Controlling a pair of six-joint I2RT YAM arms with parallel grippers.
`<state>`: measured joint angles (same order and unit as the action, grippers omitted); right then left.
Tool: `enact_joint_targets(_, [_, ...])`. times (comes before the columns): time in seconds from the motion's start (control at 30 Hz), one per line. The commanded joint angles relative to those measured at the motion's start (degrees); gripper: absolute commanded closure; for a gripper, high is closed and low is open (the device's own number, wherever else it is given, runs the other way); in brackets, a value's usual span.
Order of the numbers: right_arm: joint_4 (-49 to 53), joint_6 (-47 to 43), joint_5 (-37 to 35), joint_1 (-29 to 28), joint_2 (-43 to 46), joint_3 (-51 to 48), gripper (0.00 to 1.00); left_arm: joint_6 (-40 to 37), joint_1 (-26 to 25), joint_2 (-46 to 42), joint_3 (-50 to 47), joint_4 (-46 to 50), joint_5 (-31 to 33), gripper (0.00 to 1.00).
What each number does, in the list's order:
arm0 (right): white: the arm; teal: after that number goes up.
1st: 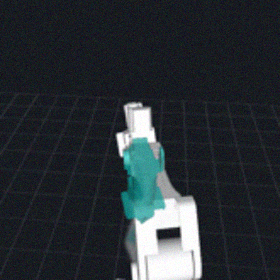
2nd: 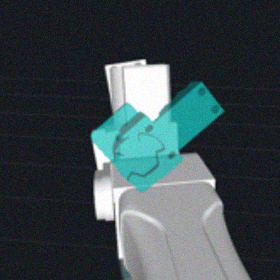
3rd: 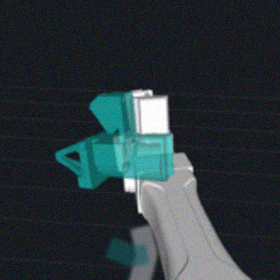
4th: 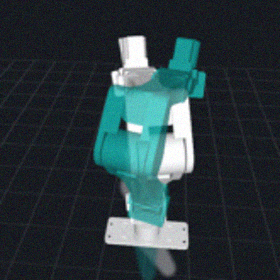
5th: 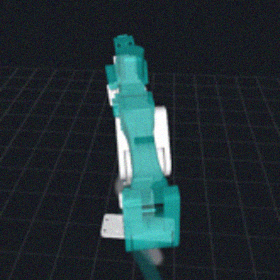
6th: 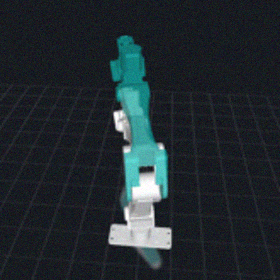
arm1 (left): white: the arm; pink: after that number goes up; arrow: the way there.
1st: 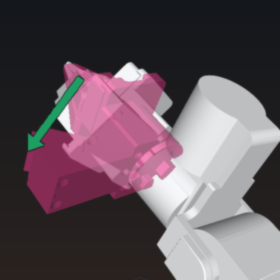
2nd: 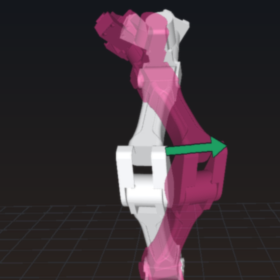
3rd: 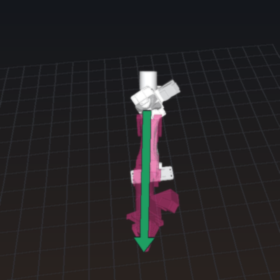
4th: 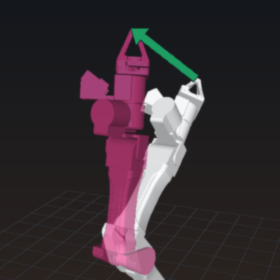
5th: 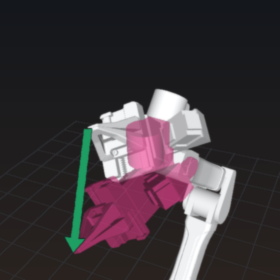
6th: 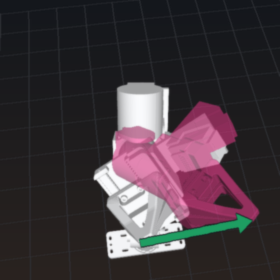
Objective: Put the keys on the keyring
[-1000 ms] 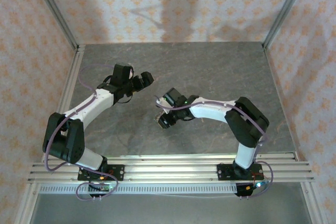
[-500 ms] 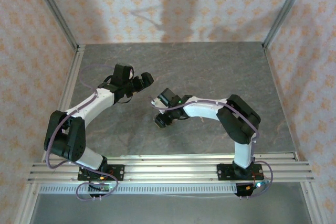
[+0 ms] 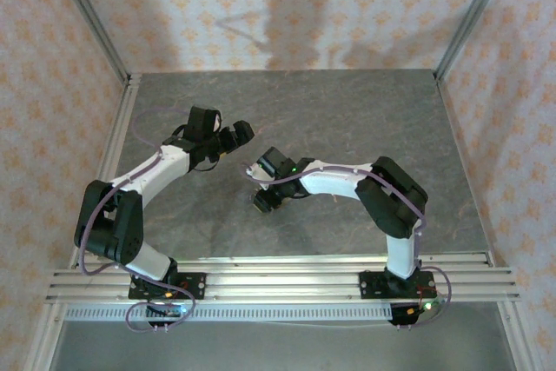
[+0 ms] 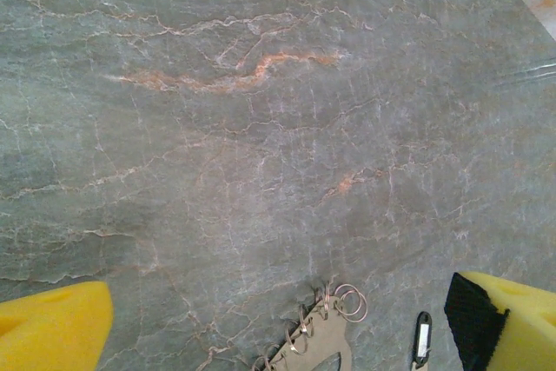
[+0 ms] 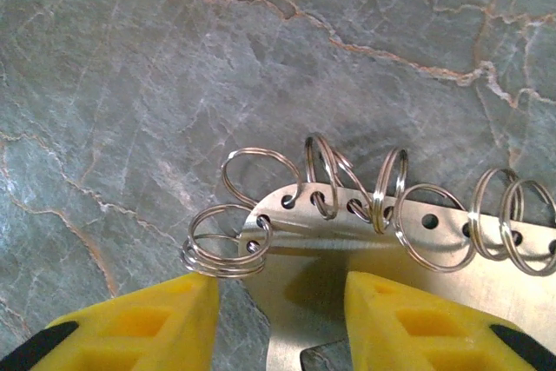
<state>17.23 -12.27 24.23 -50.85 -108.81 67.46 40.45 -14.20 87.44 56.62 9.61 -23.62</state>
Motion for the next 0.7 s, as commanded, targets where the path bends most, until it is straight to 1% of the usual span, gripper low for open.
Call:
enact_joint_targets(0.0, [2.13, -0.67, 0.55, -0.56, 0.88, 1.92, 0.56, -1.06, 0.66, 0.28, 1.28, -1.34, -0.49, 0.0])
enact_joint_targets(0.2, [2.54, -1.09, -0.18, -1.31, 0.18, 2.75, 0.57, -1.07, 0.66, 0.06, 1.13, -1.34, -0.64, 0.0])
enact_joint_targets(0.4, [2.19, -1.44, -3.33, -2.49, 0.71, 3.03, 0.57, -1.07, 0.58, -0.08, 0.97, -1.43, -0.77, 0.0])
enact_joint_targets(0.67, [2.47, -2.38, -5.55, -2.44, -2.16, 5.22, 0.58, -1.16, 0.62, -0.08, 0.78, -1.49, -0.91, 0.0])
